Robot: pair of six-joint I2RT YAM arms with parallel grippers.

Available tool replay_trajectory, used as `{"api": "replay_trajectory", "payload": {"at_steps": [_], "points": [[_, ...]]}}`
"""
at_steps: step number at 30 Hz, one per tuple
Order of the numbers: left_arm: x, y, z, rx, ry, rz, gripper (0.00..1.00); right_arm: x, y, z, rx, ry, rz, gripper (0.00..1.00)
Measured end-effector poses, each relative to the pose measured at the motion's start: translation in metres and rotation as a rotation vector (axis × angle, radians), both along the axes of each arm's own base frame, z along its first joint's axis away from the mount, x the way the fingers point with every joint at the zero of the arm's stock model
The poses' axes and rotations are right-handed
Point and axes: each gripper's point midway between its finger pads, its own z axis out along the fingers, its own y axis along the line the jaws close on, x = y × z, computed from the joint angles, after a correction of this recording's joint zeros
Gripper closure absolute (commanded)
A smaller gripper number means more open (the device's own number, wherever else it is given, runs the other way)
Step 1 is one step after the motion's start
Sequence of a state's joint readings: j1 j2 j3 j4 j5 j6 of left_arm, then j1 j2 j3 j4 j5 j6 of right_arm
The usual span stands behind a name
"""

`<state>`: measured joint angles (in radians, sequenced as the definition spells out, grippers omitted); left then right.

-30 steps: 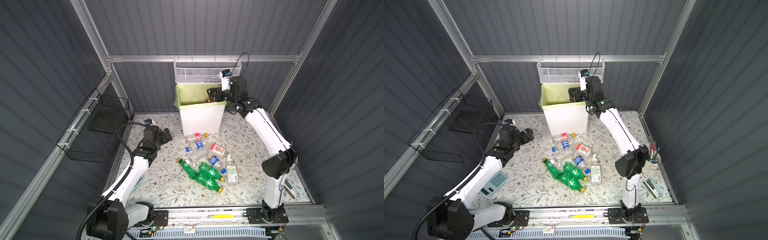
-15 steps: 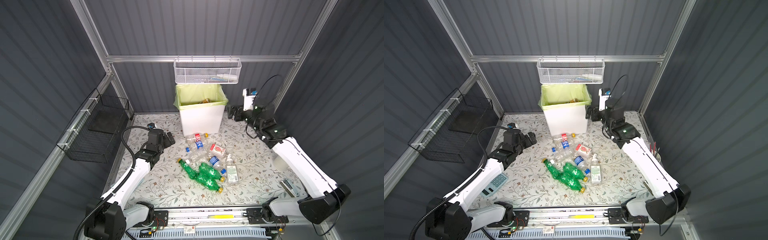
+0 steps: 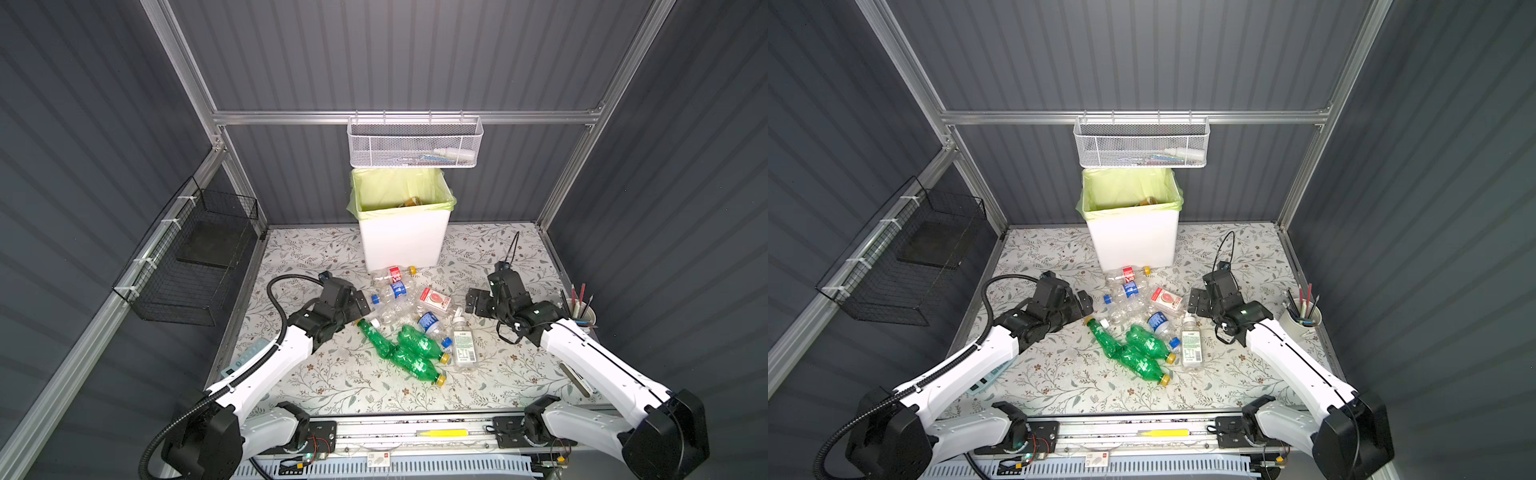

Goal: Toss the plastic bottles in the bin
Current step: 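Lower the left gripper onto the yellow-capped green bottle while the right gripper returns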

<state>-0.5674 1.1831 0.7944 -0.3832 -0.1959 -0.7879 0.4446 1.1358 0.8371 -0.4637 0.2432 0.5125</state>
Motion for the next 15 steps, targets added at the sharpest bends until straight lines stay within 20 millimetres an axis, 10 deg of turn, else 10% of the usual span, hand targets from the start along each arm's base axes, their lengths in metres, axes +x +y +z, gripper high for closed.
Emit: {"api": "replay_trajectory", "payload": {"at_steps": [15], "points": [[-0.045, -0.046, -0.05, -0.056, 0.251, -0.086, 0.16, 0.013, -0.009, -0.013, -0.071, 0.016, -0.029, 0.01]]}}
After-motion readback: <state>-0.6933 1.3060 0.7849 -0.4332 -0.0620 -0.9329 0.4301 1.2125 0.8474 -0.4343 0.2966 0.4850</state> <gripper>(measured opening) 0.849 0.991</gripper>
